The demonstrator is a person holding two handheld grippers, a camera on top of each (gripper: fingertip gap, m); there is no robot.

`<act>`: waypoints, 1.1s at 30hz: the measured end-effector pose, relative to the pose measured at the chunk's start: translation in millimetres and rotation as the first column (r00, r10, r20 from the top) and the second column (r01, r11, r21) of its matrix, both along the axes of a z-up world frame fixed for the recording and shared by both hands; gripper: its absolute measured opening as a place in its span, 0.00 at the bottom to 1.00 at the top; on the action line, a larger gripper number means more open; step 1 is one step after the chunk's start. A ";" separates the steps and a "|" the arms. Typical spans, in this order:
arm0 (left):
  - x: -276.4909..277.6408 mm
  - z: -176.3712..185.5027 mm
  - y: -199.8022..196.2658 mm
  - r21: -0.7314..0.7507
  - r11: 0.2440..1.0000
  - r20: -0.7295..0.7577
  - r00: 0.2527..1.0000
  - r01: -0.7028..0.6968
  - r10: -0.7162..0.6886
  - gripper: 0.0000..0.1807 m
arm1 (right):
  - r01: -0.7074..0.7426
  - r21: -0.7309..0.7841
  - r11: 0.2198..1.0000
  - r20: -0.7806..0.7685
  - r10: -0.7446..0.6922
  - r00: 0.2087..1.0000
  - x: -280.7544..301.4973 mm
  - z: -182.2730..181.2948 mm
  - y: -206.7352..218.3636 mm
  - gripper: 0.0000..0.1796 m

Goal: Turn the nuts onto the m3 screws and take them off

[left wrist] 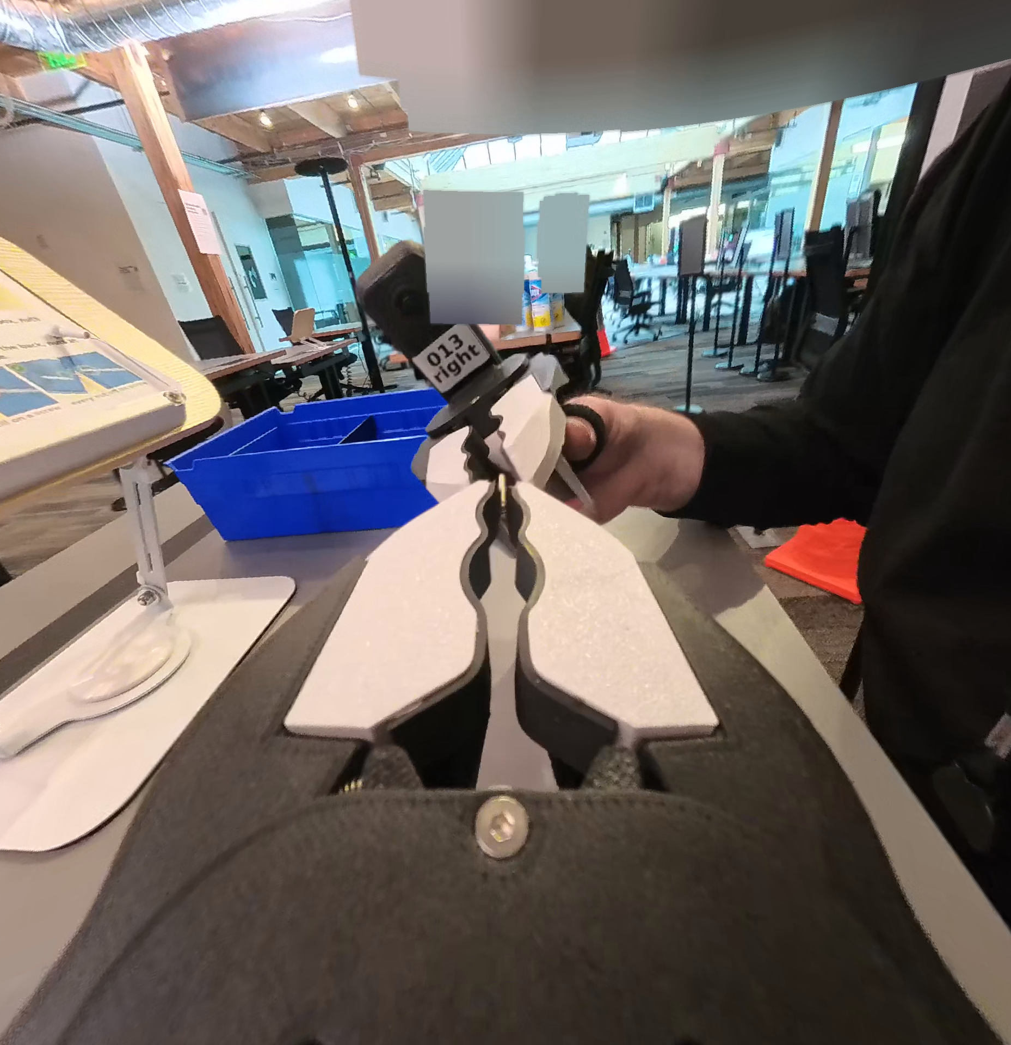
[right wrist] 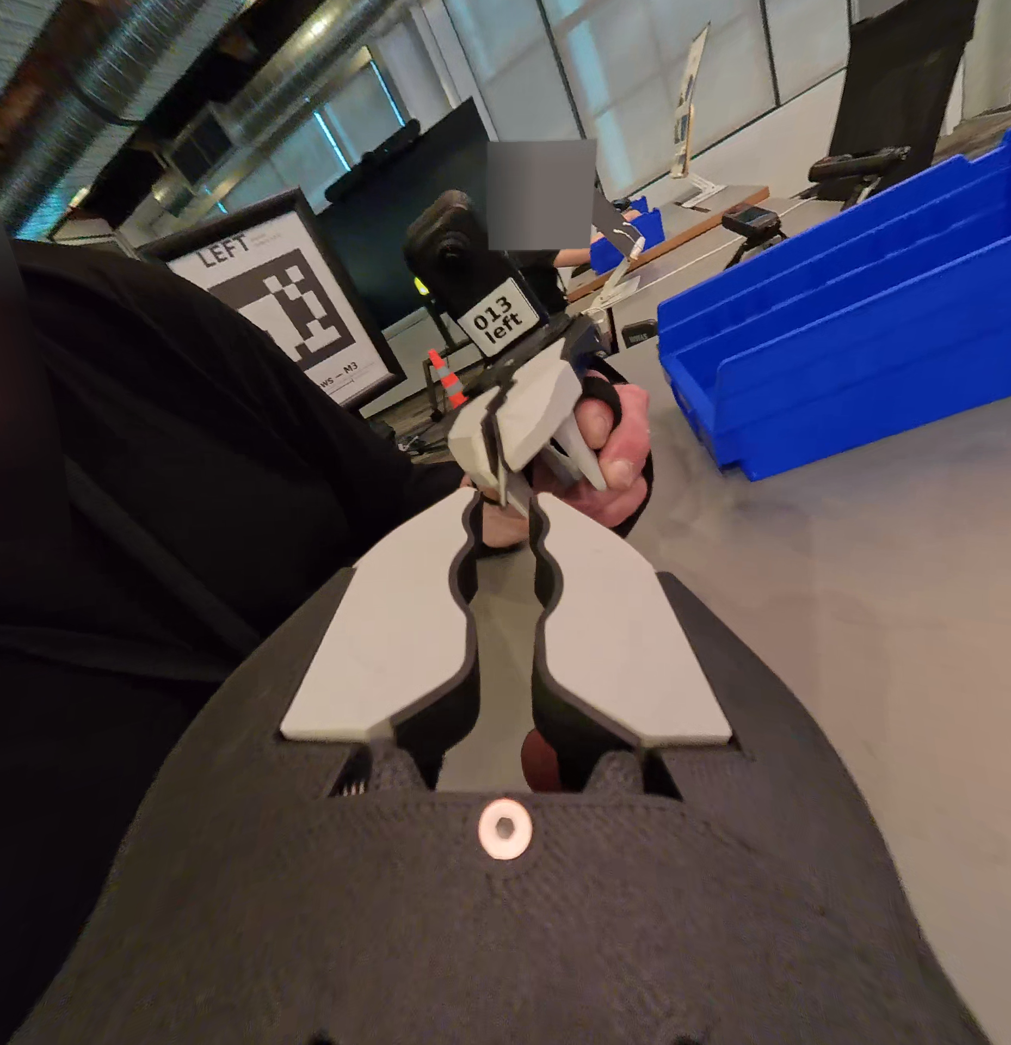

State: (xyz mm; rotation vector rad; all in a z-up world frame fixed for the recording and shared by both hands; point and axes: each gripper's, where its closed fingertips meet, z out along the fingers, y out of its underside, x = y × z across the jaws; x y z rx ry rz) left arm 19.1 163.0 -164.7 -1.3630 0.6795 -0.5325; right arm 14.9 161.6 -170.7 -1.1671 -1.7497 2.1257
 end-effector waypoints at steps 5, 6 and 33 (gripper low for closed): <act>5.9 -3.7 -0.2 0.003 1.000 -0.046 0.999 0.012 -0.011 0.01 | -0.050 -0.034 0.998 -0.024 0.049 0.998 4.8 6.9 -1.3 0.01; 7.0 -3.6 -0.5 0.008 1.000 -0.053 0.999 0.011 -0.011 0.01 | -0.049 -0.028 0.998 -0.024 0.049 0.999 4.8 6.6 -1.2 0.01; -22.2 13.9 1.7 0.052 0.992 0.043 0.993 -0.115 0.112 0.14 | 0.607 0.530 0.592 -0.229 -0.589 0.775 60.3 66.5 220.0 0.01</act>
